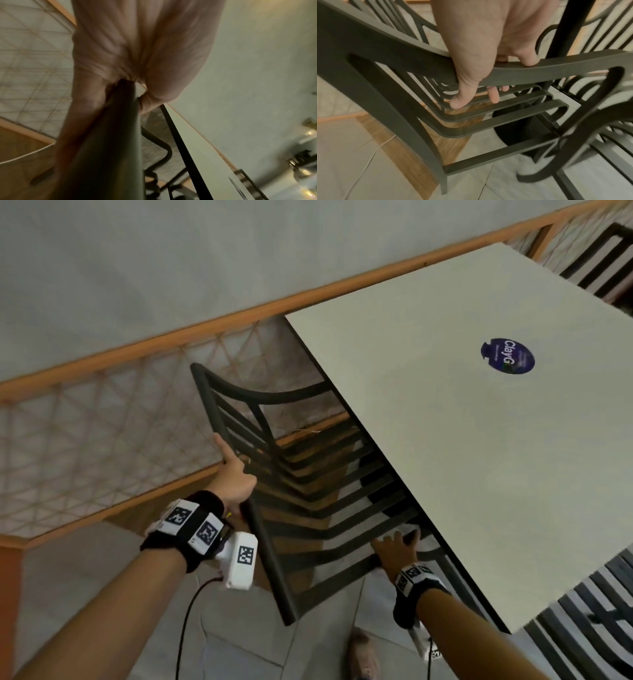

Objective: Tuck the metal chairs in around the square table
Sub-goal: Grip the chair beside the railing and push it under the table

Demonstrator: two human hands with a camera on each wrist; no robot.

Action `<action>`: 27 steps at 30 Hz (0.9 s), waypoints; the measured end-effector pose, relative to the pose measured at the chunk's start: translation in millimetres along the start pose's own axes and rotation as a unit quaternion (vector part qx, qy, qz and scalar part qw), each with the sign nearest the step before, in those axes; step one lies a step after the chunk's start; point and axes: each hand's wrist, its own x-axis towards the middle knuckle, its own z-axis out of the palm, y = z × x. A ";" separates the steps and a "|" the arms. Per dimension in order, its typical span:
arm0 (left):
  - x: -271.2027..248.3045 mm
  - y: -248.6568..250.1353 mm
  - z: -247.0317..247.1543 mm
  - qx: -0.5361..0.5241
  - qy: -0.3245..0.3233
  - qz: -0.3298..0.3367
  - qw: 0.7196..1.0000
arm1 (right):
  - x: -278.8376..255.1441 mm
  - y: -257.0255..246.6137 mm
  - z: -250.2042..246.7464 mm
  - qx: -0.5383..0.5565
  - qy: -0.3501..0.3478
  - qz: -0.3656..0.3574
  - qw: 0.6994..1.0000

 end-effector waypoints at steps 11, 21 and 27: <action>-28.9 -7.2 4.1 -0.043 -0.037 -0.009 0.998 | -2.0 5.8 17.3 0.021 -0.013 -0.012 1.000; -21.7 6.3 3.8 -0.025 -0.006 -0.015 1.000 | 10.6 -3.8 11.6 0.002 -0.005 0.020 1.000; -28.2 7.2 7.0 -0.077 -0.002 -0.014 0.997 | 4.1 -0.1 9.5 -0.034 0.000 -0.004 0.999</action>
